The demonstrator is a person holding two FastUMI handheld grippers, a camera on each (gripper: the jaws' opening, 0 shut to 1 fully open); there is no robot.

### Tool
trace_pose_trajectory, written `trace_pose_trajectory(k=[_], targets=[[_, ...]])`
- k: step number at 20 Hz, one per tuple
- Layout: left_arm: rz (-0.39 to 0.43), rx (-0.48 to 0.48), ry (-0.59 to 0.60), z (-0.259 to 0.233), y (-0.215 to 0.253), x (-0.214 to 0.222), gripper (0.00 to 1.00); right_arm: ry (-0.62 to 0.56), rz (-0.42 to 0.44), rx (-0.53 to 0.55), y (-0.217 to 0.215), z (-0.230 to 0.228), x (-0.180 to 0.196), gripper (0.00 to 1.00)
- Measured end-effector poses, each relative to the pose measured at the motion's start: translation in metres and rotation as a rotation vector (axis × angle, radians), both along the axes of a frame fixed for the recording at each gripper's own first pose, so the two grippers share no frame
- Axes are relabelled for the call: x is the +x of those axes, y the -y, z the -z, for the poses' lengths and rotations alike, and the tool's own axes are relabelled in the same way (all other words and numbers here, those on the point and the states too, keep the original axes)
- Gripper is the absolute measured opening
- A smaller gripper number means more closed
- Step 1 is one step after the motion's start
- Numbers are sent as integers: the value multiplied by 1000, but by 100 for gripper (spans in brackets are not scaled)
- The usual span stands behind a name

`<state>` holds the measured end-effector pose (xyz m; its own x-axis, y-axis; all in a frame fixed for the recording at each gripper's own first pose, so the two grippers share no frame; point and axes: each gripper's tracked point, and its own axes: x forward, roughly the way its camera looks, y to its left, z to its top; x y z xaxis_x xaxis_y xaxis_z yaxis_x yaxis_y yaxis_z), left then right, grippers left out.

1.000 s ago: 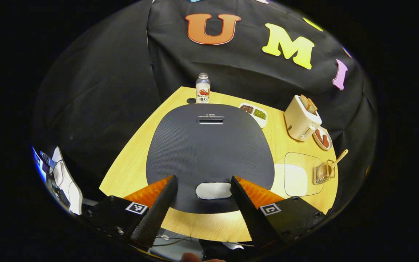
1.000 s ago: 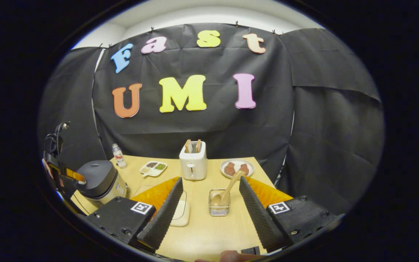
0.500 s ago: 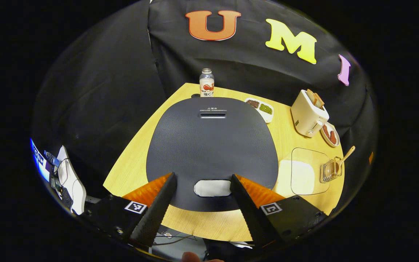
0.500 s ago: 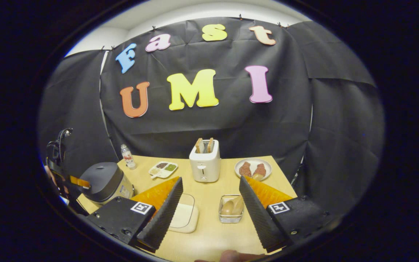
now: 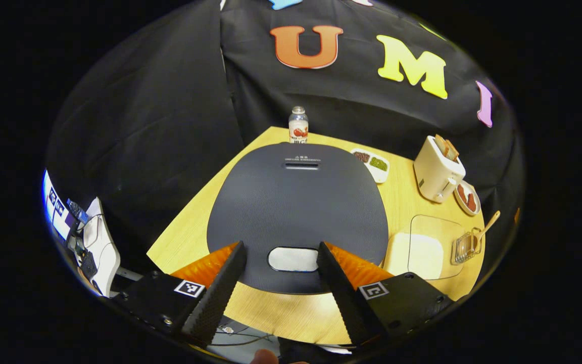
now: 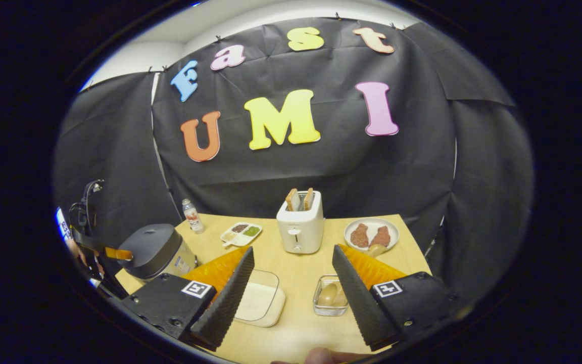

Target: Close the left gripper, press the button to open the rice cooker; take a wooden spoon from the chopstick holder with the right hand, scoop a spoonful of rice and pour it into the rice cooker, then put the wooden spoon back into the chopstick holder.

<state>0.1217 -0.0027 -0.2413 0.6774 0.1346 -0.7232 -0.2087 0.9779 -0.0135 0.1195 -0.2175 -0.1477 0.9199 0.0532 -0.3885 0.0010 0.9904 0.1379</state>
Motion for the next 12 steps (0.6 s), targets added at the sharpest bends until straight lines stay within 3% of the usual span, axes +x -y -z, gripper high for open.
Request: trace_pose_trajectory(k=[2,3,4,7,12], targets=[[-39,9,26,-3,-5,-2,94,9,-16,-1,1,-4,3,99],[-64,-5,37,-10,-4,-1,100,15,-19,-2,2,-5,6,99],[-75,-1,82,-20,-5,6,95,22,-18,-2,4,-6,8,99],[-44,47,116,-34,-8,9,95,22,-21,15,2,-8,8,100],[14,0,70,-16,7,-10,98,48,2,-17,-4,-24,-7,99]])
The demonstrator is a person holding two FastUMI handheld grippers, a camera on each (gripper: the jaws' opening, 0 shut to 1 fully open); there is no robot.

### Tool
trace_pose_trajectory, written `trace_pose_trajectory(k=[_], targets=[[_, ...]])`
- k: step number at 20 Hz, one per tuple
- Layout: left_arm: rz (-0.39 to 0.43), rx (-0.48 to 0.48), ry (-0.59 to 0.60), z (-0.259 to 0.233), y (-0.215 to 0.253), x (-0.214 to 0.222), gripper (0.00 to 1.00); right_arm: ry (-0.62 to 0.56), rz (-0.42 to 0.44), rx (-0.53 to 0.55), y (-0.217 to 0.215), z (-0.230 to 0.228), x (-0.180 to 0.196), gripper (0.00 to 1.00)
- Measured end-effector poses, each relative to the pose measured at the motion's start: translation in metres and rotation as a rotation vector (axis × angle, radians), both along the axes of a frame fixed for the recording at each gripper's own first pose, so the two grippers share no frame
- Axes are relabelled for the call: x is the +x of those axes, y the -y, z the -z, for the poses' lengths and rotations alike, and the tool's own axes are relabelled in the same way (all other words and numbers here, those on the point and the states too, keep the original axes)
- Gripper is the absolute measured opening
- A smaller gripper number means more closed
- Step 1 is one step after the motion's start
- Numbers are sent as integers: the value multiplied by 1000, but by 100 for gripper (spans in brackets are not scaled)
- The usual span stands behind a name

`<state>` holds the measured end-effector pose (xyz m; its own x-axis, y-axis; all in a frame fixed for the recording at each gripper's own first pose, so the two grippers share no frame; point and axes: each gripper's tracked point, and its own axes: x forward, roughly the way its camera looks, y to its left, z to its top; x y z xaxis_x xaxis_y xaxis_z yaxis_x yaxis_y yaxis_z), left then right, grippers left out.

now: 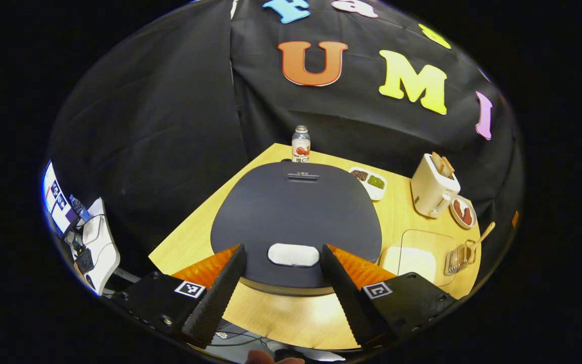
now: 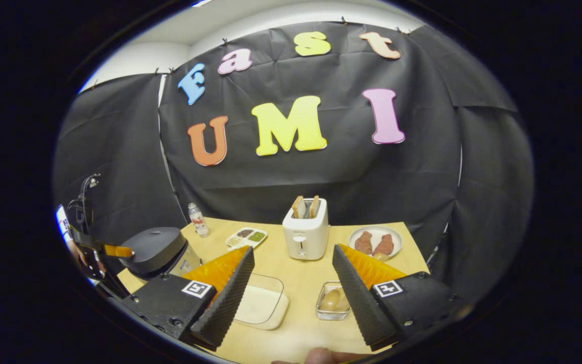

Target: Close the left gripper, press the button to open the rice cooker; take a wooden spoon from the chopstick holder with the right hand, scoop a spoonful of rice and pour it into the rice cooker, then put the wooden spoon back into the chopstick holder.

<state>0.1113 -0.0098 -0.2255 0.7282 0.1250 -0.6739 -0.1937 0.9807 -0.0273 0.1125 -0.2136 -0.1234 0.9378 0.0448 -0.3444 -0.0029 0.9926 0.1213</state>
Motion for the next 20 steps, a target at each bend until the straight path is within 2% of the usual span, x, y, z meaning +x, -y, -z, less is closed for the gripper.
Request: trace_pose_trajectory(k=[6,7,10,14,15,17,20], targets=[[44,-23,11,12,5,-10,99,8,28,-25,-32,-16,-35,100],[50,-27,-20,19,7,-17,100,10,30,-37,-38,-18,-42,100],[53,-27,15,17,6,-13,100,34,49,-62,-49,-35,-58,100],[94,-21,46,14,8,-15,99,62,75,-98,-53,-52,-79,100],[102,-33,52,13,12,-18,99,76,86,-106,-52,-58,-84,99],[101,-118,28,16,23,-31,98,99,115,-119,-51,-71,-96,99],[127,-132,116,-6,31,-41,95,136,161,-113,-53,-89,-118,100]])
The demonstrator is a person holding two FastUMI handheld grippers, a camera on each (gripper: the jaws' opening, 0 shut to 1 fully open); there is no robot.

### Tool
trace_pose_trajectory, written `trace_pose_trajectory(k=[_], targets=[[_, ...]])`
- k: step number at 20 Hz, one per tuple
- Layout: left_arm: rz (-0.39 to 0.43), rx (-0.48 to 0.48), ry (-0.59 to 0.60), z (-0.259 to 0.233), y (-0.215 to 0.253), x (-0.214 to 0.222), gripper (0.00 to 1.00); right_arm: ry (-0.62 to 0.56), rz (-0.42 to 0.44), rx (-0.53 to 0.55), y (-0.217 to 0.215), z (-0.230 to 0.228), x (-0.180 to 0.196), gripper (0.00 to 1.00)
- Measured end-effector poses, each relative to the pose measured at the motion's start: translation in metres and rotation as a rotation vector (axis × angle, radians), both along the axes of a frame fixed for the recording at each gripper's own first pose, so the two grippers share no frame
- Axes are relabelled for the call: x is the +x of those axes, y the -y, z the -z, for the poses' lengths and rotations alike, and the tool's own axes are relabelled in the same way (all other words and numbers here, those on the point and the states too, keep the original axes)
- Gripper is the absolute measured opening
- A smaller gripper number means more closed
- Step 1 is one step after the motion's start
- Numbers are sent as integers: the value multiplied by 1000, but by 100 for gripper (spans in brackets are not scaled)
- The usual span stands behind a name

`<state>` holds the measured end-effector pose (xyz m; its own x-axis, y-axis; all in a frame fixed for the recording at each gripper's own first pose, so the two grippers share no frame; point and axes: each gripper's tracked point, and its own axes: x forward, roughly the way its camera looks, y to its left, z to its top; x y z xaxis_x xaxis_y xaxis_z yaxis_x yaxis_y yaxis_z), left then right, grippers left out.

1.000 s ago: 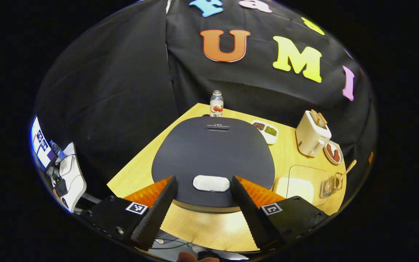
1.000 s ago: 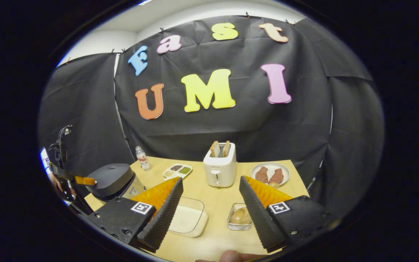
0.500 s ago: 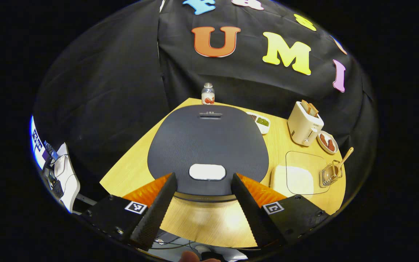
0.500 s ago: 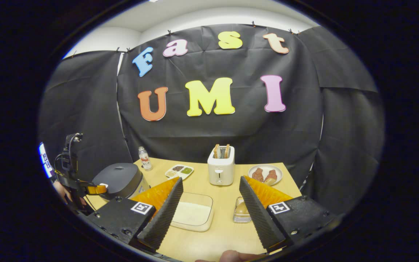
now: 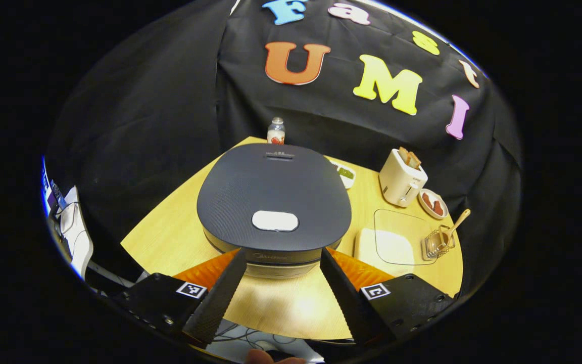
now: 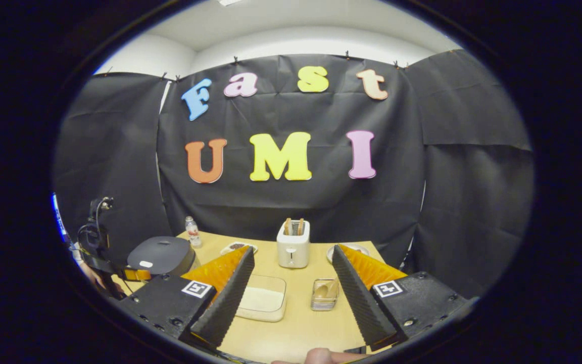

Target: Close the left gripper, press the button to open the rice cooker; take a wooden spoon from the chopstick holder with the right hand, scoop a spoonful of rice and pour it into the rice cooker, then put the wooden spoon back into the chopstick holder.

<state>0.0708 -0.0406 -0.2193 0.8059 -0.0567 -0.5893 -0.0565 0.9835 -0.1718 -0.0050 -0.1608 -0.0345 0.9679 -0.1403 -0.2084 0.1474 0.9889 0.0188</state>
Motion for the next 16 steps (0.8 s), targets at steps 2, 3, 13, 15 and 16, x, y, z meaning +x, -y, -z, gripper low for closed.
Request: trace_pose_trajectory(k=[2,3,13,15,16], targets=[[36,-22,79,-22,7,0,95,18,13,7,-7,-9,-17,100],[59,-28,126,-41,14,-4,95,31,14,4,-12,-15,-26,100],[236,-84,535,-194,70,-103,95,110,37,-29,-64,-38,-116,99],[236,-78,583,-205,64,-117,95,129,40,-35,-72,-43,-127,100],[235,-82,600,-209,65,-124,95,135,41,-38,-75,-44,-132,99]])
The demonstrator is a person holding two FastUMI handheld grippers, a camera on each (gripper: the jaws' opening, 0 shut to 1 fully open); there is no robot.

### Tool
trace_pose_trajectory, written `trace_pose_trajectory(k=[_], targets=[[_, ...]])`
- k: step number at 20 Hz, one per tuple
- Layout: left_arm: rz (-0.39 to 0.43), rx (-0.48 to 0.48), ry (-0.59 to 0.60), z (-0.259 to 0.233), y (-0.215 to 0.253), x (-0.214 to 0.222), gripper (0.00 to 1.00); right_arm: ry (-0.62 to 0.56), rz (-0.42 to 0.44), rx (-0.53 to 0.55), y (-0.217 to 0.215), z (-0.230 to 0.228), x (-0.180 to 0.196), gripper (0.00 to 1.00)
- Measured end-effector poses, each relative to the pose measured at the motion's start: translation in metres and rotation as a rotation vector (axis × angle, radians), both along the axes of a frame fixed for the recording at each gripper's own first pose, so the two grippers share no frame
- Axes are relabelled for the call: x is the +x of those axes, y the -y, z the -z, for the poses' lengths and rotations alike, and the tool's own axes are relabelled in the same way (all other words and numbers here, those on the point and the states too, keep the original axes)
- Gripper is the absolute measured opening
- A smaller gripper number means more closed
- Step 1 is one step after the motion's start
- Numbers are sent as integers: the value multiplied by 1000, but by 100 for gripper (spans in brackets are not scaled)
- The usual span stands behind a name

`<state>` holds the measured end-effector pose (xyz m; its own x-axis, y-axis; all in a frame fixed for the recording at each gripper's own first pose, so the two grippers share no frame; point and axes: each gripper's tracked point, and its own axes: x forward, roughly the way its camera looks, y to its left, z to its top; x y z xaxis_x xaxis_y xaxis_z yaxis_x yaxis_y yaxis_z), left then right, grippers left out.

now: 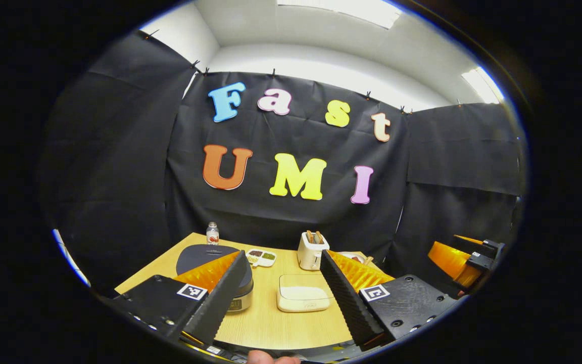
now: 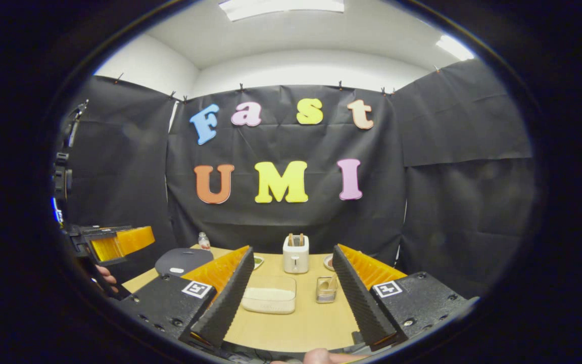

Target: Close the left gripper, press the button to open the rice cooker; take a wooden spoon from the chopstick holder with the right hand, scoop a spoonful of rice and pour it into the rice cooker, then put the wooden spoon back into the chopstick holder.

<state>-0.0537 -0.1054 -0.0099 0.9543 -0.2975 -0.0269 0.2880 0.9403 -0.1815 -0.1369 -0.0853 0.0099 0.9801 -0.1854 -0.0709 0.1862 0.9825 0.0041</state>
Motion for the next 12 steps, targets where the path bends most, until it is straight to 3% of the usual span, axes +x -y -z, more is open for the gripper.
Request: trace_pose_trajectory(k=[12], targets=[[-8,25,55,2,3,-49,95,-28,-25,19,-28,28,-23,99]])
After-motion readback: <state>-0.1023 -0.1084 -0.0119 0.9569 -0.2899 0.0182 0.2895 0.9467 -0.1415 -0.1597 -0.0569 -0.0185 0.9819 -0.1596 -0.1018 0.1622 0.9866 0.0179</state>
